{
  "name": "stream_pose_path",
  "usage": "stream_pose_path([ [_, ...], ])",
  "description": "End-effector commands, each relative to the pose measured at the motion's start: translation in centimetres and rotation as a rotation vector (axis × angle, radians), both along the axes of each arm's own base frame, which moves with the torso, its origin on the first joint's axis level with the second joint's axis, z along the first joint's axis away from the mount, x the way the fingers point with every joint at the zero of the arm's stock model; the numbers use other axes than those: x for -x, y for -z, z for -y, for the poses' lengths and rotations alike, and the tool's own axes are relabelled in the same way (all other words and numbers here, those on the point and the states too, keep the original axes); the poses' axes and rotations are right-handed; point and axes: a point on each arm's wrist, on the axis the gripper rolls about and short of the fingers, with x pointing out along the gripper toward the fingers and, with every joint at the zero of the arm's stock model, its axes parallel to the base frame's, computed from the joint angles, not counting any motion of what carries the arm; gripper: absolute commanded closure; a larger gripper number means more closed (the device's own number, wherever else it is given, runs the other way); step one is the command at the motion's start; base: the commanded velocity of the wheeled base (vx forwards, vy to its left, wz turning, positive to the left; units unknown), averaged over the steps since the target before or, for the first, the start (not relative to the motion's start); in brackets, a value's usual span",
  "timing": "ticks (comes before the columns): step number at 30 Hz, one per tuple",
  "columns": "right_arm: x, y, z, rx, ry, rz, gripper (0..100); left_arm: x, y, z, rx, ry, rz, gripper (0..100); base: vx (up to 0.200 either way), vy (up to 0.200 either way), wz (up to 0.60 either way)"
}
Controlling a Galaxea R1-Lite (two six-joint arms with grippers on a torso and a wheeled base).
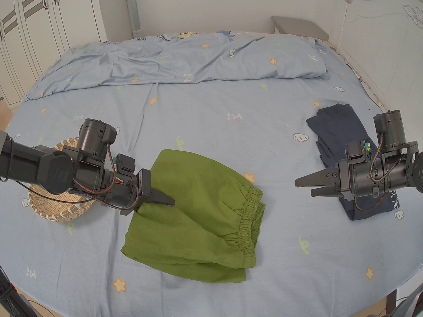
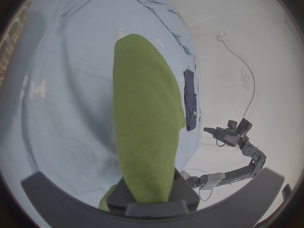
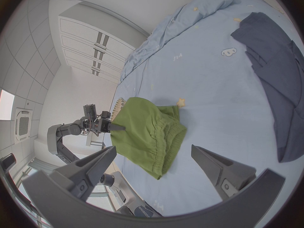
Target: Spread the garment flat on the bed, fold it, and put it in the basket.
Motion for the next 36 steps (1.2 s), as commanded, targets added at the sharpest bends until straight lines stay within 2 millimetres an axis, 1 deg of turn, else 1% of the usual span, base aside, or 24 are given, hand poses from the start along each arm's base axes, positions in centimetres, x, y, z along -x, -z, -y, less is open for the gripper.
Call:
stream_pose_path([
  [1, 0.1, -0.1, 0.0, -0.001, -0.002, 0.004, 0, -0.1, -0.6, -0.1, 0.005, -0.002, 0.021, 100, 0.000, 0.200, 0.00],
  [15, 0.1, 0.0, -0.1, 0.000, -0.004, -0.001, 0, -0.1, -0.5, 0.1, 0.002, 0.008, 0.022, 100, 0.000, 0.200, 0.00],
  [22, 0.4, -0.3, 0.1, -0.004, -0.002, 0.011, 0, 0.1, -0.4, 0.3, 0.000, 0.014, 0.022, 100, 0.000, 0.200, 0.00],
  [26, 0.6, -0.4, 0.1, -0.004, -0.001, 0.010, 0, 0.2, -0.5, 0.4, -0.002, 0.020, 0.026, 100, 0.000, 0.000, 0.00],
  [29, 1.0, -0.8, 0.2, -0.008, 0.000, 0.026, 0, 1.0, -1.0, 1.2, -0.001, 0.054, 0.042, 100, 0.000, 0.000, 0.00],
  [32, 1.3, -1.2, 0.4, -0.012, 0.003, 0.041, 0, 1.8, -1.8, 2.6, 0.002, 0.104, 0.052, 100, 0.000, 0.000, 0.00],
  [33, 1.3, -1.3, 0.4, -0.012, 0.003, 0.043, 0, 1.9, -1.8, 2.8, 0.000, 0.108, 0.051, 100, 0.000, 0.000, 0.00],
  [34, 1.5, -1.4, 0.4, -0.014, 0.001, 0.048, 0, 2.3, -2.0, 3.8, -0.004, 0.146, 0.054, 100, 0.000, 0.000, 0.00],
  [36, 1.6, -1.5, 0.4, -0.014, -0.001, 0.046, 0, 2.4, -2.5, 4.5, -0.017, 0.183, 0.076, 100, 0.000, 0.000, 0.00],
])
